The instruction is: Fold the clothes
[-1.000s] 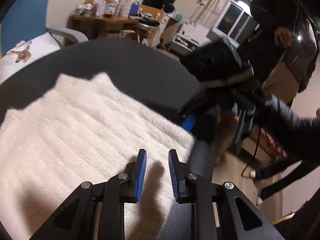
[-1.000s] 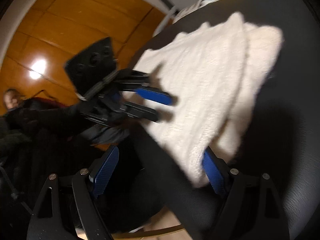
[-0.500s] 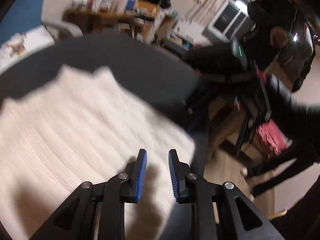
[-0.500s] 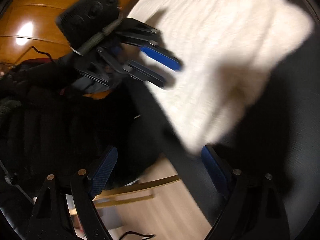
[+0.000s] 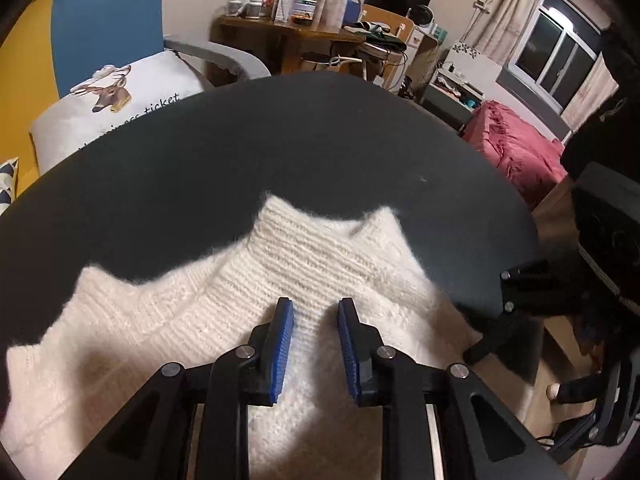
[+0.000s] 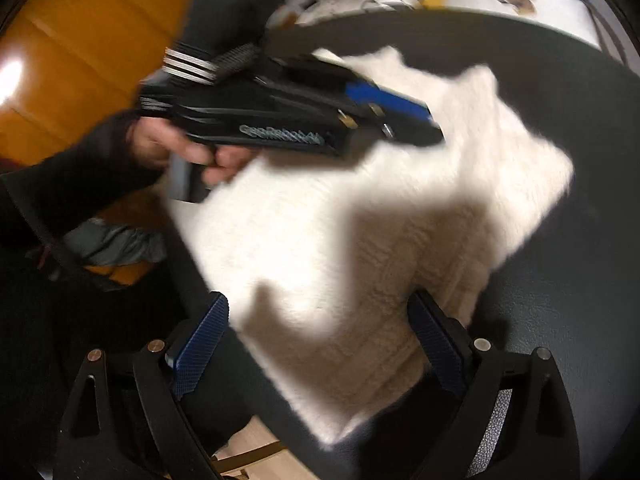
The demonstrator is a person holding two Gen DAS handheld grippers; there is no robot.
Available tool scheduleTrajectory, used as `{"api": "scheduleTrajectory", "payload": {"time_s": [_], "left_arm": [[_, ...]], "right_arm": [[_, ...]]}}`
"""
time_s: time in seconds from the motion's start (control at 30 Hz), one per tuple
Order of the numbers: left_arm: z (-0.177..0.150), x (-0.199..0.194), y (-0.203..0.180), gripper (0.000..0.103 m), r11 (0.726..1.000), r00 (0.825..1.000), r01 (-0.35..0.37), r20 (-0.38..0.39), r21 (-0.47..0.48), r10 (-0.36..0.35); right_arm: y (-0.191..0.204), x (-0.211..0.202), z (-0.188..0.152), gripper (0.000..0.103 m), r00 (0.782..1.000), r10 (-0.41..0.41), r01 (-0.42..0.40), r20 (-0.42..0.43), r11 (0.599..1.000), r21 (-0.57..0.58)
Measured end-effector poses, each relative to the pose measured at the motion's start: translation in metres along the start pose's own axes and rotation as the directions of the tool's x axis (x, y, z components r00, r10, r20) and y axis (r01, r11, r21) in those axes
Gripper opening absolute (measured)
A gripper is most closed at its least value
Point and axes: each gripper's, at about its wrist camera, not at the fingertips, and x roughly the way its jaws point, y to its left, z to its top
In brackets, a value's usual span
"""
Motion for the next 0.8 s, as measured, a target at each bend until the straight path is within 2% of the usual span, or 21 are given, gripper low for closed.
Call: {"api": "scheduleTrajectory", "payload": {"time_s": [0.03, 0.07, 0.23, 0.3, 0.33, 0.4, 0.43, 0.53, 0.67, 0.8], "left_arm": [[0.002, -0.010, 0.005, 0.023, 0.999, 0.999, 0.037, 0.038, -0.025, -0.036], [0.001, -0.020, 0.010, 0.023, 0.998, 0.997, 0.046, 0.070, -0.040, -0.043], [-0.030, -0.067, 0.036, 0.023, 0.997, 0.987, -0.002, 0.163, -0.075, 0.014], [-0.045, -0.073, 0.043, 0.023, 0.997, 0.990, -0.012, 0.142, -0.071, 0.022], [-0.052, -0.074, 0.047, 0.023, 0.997, 0.992, -0.043, 0.115, -0.061, 0.050], [-0.047, -0.055, 0.059, 0.023, 0.991, 0.992, -0.124, 0.007, -0.054, 0.125], [-0.044, -0.047, 0.065, 0.026, 0.989, 0.991, -0.135, -0.020, -0.060, 0.134], [-0.039, -0.050, 0.075, 0.027, 0.985, 0.992, -0.125, 0.007, -0.115, 0.126], [-0.040, -0.081, 0.077, 0.024, 0.984, 0.989, -0.083, 0.112, -0.155, 0.101], [-0.055, -0.089, 0.092, 0.024, 0.974, 0.982, -0.151, 0.088, -0.168, 0.168]], "right_arm": [[0.002, -0.003, 0.002, 0.093, 1.000, -0.010, 0.010, 0.010, 1.000, 0.000], [0.004, -0.005, 0.003, 0.093, 1.000, -0.020, 0.020, 0.021, 1.000, -0.001], [0.008, -0.010, 0.033, 0.094, 0.990, -0.090, 0.094, 0.109, 0.995, -0.032], [0.004, -0.001, 0.047, 0.094, 0.986, -0.113, 0.118, 0.120, 0.992, -0.033], [-0.001, 0.008, 0.053, 0.094, 0.984, -0.139, 0.143, 0.107, 0.989, -0.024], [-0.014, 0.025, 0.062, 0.094, 0.977, -0.202, 0.202, 0.072, 0.979, 0.007], [-0.024, 0.031, 0.063, 0.094, 0.968, -0.246, 0.245, 0.044, 0.969, 0.044], [-0.035, 0.037, 0.062, 0.093, 0.950, -0.313, 0.310, 0.015, 0.946, 0.098], [-0.027, 0.040, 0.066, 0.094, 0.929, -0.369, 0.368, -0.014, 0.924, 0.101], [-0.026, 0.059, 0.090, 0.094, 0.912, -0.407, 0.409, -0.045, 0.908, 0.094]]}}
